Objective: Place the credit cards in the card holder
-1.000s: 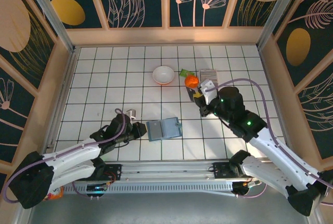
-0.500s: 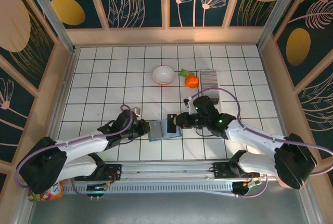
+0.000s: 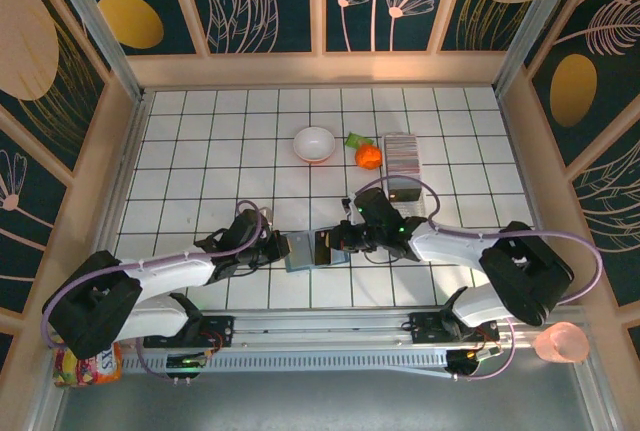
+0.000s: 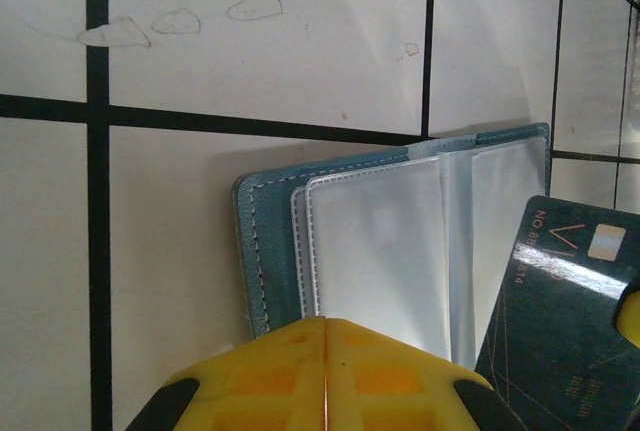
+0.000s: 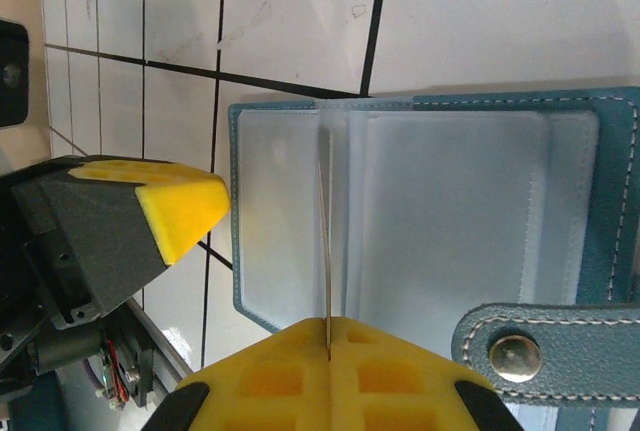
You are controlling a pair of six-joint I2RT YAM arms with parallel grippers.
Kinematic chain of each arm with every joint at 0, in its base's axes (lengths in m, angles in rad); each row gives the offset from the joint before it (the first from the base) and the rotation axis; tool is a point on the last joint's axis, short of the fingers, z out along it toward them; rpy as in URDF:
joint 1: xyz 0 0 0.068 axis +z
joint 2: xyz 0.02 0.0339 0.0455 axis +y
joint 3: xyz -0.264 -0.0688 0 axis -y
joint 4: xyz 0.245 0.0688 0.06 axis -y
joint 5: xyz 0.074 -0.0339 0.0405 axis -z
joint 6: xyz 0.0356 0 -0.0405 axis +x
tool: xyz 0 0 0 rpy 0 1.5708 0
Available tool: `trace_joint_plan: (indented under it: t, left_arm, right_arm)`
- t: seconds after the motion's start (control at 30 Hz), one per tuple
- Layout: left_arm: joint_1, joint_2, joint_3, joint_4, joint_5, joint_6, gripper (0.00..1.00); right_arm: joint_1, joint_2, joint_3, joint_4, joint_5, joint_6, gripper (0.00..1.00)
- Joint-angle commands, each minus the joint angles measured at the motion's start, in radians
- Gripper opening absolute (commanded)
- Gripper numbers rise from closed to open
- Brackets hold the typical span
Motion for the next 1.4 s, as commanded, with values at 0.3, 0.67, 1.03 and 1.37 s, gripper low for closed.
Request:
trace_joint_plan:
  t: [0.3,0.67,1.03,1.37]
  left_arm:
    - [-0.001,0.008,-0.012,0.009,0.003,0.027,0.06]
    - [-0.002,0.013,-0.020,0.012,0.002,0.037,0.04]
    - [-0.001,0.024,-0.025,0.024,0.006,0.035,0.03]
    - [-0.001,0.040,-0.022,0.035,0.012,0.035,0.01]
  right_arm:
    - [0.017,0.056,0.042,0.070,0.011,0.037,0.00]
    - [-0.002,0.028,0.009,0.107,0.028,0.069,0.00]
    - [-0.004,0.009,-0.011,0.070,0.075,0.069,0.00]
    - [-0.004,0.021,-0.021,0.088,0.064,0.077,0.00]
